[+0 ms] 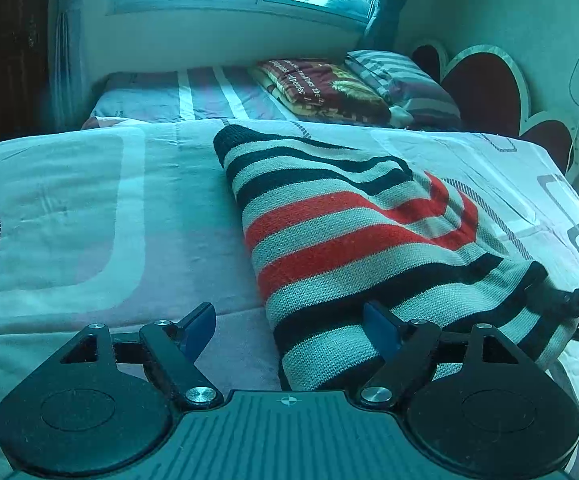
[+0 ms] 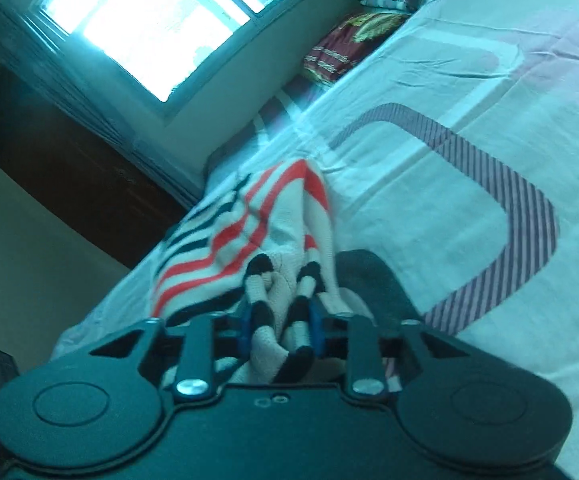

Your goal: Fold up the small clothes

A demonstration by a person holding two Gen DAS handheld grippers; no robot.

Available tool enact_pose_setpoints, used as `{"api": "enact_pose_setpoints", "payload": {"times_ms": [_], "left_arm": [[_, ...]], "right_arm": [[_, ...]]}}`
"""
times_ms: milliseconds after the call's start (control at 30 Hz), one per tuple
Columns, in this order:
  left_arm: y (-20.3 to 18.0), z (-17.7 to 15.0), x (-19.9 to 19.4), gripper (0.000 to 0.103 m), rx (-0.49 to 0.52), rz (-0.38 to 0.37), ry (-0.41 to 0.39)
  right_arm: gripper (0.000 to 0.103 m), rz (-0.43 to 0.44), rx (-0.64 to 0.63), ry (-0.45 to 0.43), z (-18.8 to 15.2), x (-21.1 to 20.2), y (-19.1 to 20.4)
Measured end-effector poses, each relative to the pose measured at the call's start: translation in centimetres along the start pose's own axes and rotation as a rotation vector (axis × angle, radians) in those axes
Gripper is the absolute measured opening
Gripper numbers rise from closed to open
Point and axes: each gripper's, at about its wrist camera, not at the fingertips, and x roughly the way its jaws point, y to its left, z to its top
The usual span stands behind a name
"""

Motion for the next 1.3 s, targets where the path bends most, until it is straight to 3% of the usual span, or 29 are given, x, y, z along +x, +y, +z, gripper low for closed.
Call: {"api": "enact_pose_setpoints", "payload": {"times_ms": [167, 233, 333, 400, 467, 600, 700, 733, 767, 800, 833, 933, 1000, 1067, 1133, 1300], "left_arm": [[-0.4, 0.1, -0.7, 0.081, 0.031, 0.022, -0.004], [-0.3, 0.0, -0.8, 0.081, 0.043, 0.019, -0.005], [-0.2, 0.3, -1.0, 0.081, 0.031, 0.021, 0.003], [-0.6, 0.3, -2.5, 0.081, 0.048, 0.018, -0.026], [-1.1, -0.3, -4.3, 0.081, 0.060, -0.015, -0.062], [-1.7, -1.9, -5.4, 0.081, 0.038, -0.028, -0.061], [-1.7, -2.8, -4.8, 0.081, 0.016, -0.023, -0.038], [-1.7, -3.1, -4.7, 0.081, 0.015, -0.017, -0.033], [-1.6, -3.4, -4.6, 0.081, 0.021, -0.011, -0.025], [-1.6, -3.7, -4.5, 0.081, 0.031, 0.003, -0.013], [-1.5, -4.1, -4.5, 0.081, 0.041, 0.007, -0.005], [-1.0, -5.0, -4.5, 0.081, 0.041, 0.005, 0.009], [-0.8, -4.6, -5.1, 0.081, 0.037, 0.004, 0.008], [-0.7, -3.6, -6.4, 0.081, 0.051, 0.000, -0.051], [-0.2, -2.0, -6.6, 0.081, 0.057, -0.010, -0.090], [0.3, 2.8, -2.0, 0.081, 0.040, -0.036, -0.057]], "right_arm": [[0.021, 0.095, 0.121, 0.018, -0.7, -1.0, -1.5], [0.020, 0.075, 0.178, 0.062, -1.5, -0.3, -2.8], [0.019, 0.113, 0.231, 0.072, -1.6, -0.1, -3.8], [0.027, 0.102, 0.194, 0.051, -1.3, -1.1, -3.1], [0.036, 0.048, 0.087, -0.042, -1.3, -3.1, -1.7], [0.027, -0.012, -0.184, -0.200, -2.4, -6.5, 2.0], [0.027, -0.050, -0.343, -0.177, -3.0, -5.6, 4.1], [0.022, -0.060, -0.366, -0.148, -3.1, -5.1, 4.2], [0.010, -0.093, -0.378, -0.093, -3.2, -4.3, 4.1], [0.006, -0.141, -0.380, -0.030, -3.4, -3.3, 3.6], [0.006, -0.158, -0.366, 0.009, -3.7, -2.7, 2.9], [0.005, -0.122, -0.313, 0.005, -4.2, -2.3, 1.5], [0.007, -0.106, -0.302, 0.016, -3.6, -2.9, 1.8], [0.028, -0.066, -0.292, -0.090, -2.3, -4.9, 2.1], [0.035, -0.052, -0.289, -0.143, -0.6, -5.4, 2.4], [0.030, -0.076, -0.291, -0.076, 4.0, -0.4, 3.2]]}}
